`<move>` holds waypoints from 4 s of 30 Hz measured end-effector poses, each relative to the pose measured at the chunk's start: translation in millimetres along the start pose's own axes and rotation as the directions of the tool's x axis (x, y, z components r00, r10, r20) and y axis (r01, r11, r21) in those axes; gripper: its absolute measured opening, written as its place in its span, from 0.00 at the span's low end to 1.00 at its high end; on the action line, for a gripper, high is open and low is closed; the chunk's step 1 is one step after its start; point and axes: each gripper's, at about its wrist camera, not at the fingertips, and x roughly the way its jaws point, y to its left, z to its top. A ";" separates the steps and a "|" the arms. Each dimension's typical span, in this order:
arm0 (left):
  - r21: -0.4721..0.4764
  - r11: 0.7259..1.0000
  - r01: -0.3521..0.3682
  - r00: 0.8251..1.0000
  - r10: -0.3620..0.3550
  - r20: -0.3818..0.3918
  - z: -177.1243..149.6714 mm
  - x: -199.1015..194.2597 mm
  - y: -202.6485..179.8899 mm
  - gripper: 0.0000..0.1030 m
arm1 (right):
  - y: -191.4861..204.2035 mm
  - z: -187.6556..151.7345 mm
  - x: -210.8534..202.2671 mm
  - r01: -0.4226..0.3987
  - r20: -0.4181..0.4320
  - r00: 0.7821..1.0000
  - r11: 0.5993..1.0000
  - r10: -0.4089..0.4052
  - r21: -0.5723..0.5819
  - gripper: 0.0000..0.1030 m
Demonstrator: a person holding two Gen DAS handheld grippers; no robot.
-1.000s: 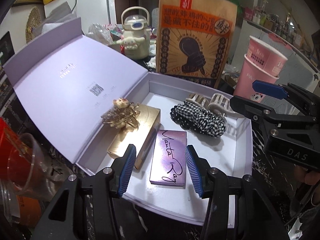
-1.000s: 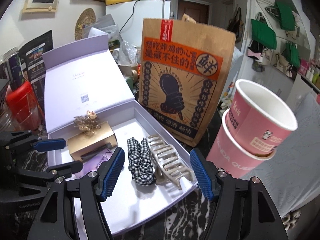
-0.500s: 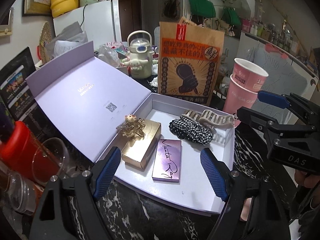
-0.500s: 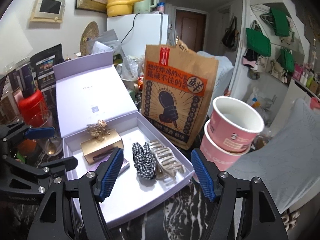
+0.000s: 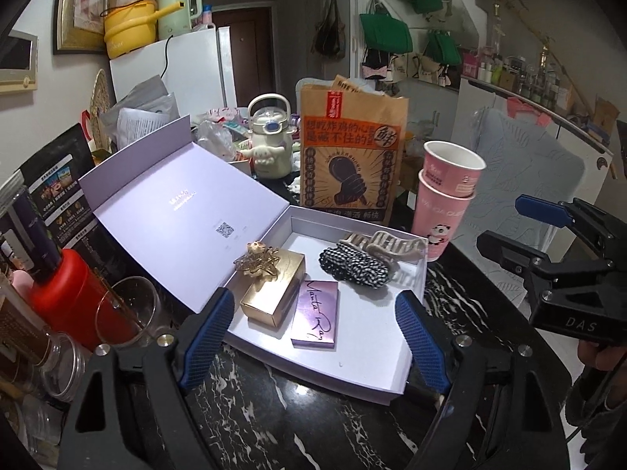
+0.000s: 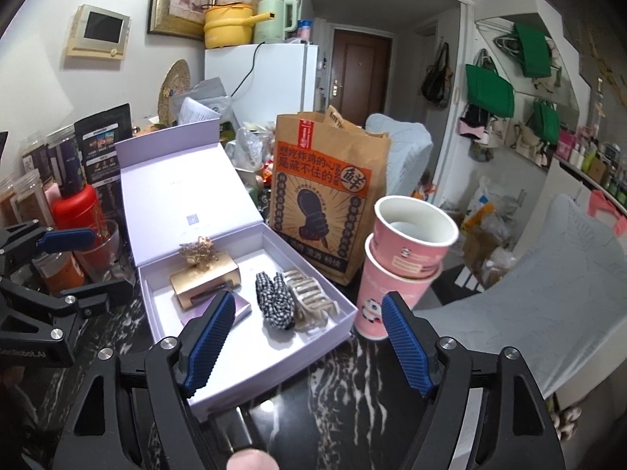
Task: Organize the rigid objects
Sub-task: 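Withdraw both open tools up and away from the lavender box, then move the right tool to the pink compact and the left tool to the dark square case, then grasp the pink compact with the right tool while the left tool grasps the dark translucent case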
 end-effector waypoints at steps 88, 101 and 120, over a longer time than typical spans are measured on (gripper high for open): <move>-0.072 0.992 0.100 0.977 -0.112 -0.181 -128.8 9.8 -15.8 0.94 | 88.0 -152.8 25.7 -0.395 -0.273 0.887 0.918 0.372 -0.031 0.48; -0.040 0.973 0.229 0.949 -0.232 -0.215 -124.6 40.3 -41.3 0.94 | 43.7 -158.4 1.4 -0.212 -0.184 0.961 0.977 0.207 -0.006 0.69; -0.088 0.954 0.286 0.917 -0.299 -0.266 -126.5 77.9 -51.3 0.92 | 23.3 -170.5 23.6 -0.197 -0.237 0.948 0.976 0.214 0.095 0.69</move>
